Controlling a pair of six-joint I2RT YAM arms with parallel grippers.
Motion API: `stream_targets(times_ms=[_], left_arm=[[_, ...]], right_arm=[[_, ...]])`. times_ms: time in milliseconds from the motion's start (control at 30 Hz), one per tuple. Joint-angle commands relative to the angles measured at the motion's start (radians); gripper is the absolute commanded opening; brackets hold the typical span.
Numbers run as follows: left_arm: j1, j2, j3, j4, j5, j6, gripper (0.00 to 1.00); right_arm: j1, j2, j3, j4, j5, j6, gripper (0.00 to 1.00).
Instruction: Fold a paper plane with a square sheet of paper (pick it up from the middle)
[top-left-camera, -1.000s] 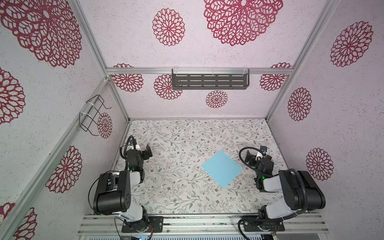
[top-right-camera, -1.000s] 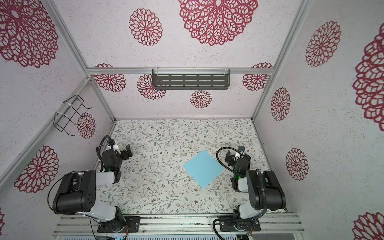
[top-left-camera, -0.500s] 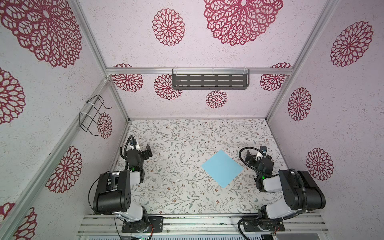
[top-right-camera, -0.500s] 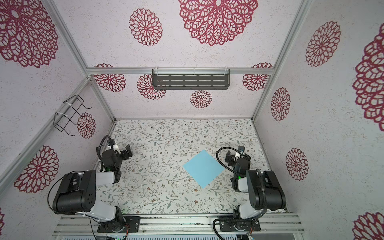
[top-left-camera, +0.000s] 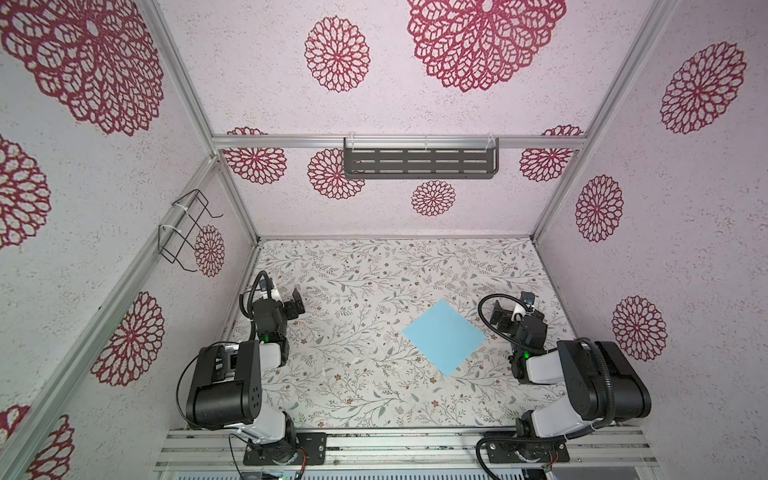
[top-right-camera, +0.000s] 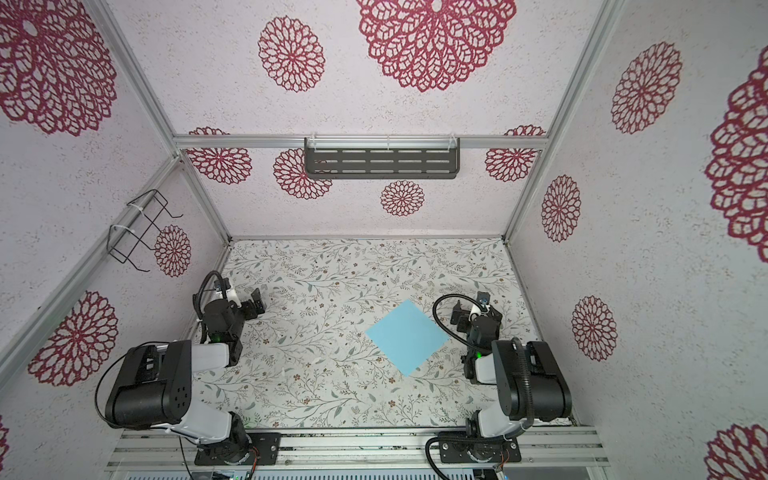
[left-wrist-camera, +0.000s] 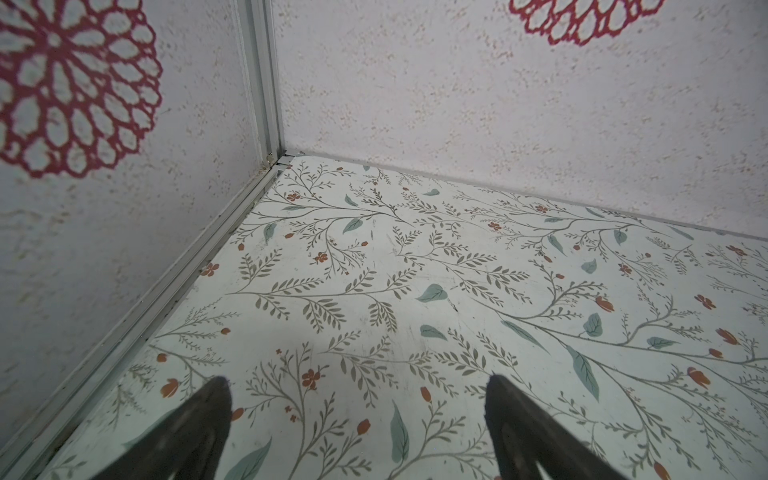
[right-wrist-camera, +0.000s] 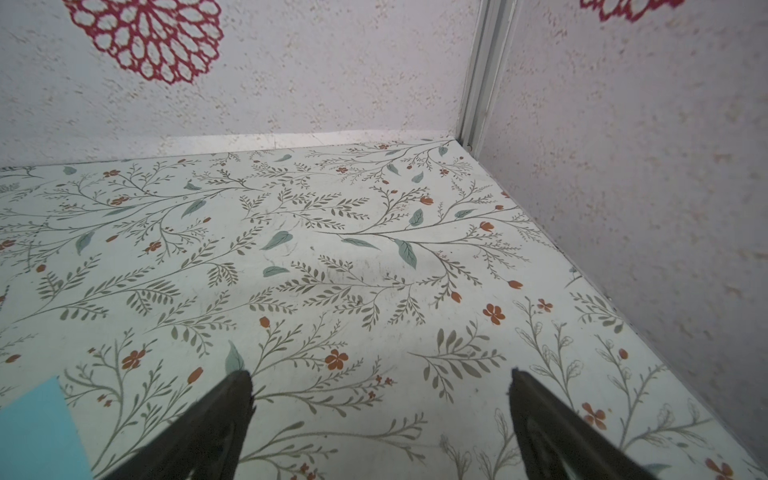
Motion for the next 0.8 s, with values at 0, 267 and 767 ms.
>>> stream_targets(times_ms=[0,267,767], left_arm=[[0.0,0.001,0.001,0.022,-0.004,0.018,0.97],[-0.007,-0.047,-0.023,0.031,-0.08,-0.002,0.97],[-0.15,-0.429,0.257,-0.759,-0.235,-0.444,0.97]], right_arm=[[0.003,-0.003,0.012,0.036,0.01,0.002,0.99],[0.006,-0.06,0.042,-0.065,0.041,0.009,0.99],[0.111,-0.323,0.384,-0.966,-0.22,0.459,0.97]])
